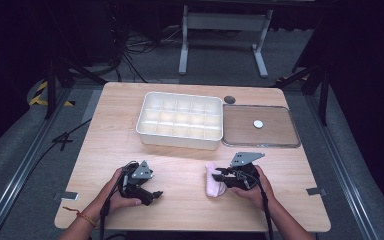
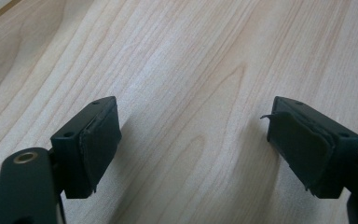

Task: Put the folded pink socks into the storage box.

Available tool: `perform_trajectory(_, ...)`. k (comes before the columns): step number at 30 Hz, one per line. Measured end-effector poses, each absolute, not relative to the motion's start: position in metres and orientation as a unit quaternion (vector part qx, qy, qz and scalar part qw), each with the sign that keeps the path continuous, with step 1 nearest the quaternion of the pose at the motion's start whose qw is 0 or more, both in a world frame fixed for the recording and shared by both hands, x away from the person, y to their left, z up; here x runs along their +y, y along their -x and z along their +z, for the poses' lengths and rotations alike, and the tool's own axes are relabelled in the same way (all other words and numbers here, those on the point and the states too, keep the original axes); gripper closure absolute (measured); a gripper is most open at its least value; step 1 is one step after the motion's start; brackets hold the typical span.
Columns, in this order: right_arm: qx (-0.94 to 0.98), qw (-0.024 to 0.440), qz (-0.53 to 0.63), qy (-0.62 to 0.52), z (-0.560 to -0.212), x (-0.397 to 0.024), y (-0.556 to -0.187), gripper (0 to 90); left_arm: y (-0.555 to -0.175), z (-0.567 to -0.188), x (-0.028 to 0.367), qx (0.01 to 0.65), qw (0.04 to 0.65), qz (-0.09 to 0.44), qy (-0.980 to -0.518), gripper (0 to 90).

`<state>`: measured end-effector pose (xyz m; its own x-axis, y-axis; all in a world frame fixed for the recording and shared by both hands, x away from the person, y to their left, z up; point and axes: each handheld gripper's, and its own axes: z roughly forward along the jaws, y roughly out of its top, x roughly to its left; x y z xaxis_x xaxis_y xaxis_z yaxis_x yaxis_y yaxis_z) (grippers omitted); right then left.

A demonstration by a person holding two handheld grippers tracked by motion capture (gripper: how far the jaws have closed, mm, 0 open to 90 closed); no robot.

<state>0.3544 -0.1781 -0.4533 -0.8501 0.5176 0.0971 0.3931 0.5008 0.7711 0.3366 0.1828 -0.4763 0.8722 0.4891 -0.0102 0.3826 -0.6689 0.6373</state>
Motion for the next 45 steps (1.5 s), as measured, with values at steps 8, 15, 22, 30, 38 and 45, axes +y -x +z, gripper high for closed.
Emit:
perform_trajectory(8, 0.864, 0.107, 0.42, -0.256, -0.448, -0.183, -0.351, 72.2, -0.335, -0.481, 0.186, 0.244, 0.349, 0.088, -0.901, 14.7)
perform_trajectory(15, 0.862, 0.118, 0.423, -0.252, -0.444, -0.188, -0.349, 72.2, -0.335, -0.483, 0.187, 0.245, 0.357, 0.092, -0.897, 13.5)
perform_trajectory(22, 0.856, 0.137, 0.427, -0.257, -0.438, -0.197, -0.349, 72.2, -0.335, -0.483, 0.186, 0.246, 0.358, 0.091, -0.896, 13.2)
perform_trajectory(30, 0.85, 0.154, 0.432, -0.26, -0.431, -0.206, -0.348, 72.2, -0.335, -0.483, 0.186, 0.247, 0.358, 0.091, -0.896, 12.9)
perform_trajectory(38, 0.844, 0.169, 0.436, -0.263, -0.425, -0.212, -0.347, 72.2, -0.336, -0.483, 0.186, 0.246, 0.358, 0.091, -0.896, 12.8)
perform_trajectory(45, 0.839, 0.177, 0.441, -0.265, -0.419, -0.217, -0.345, 72.2, -0.336, -0.483, 0.186, 0.247, 0.358, 0.091, -0.896, 12.8)
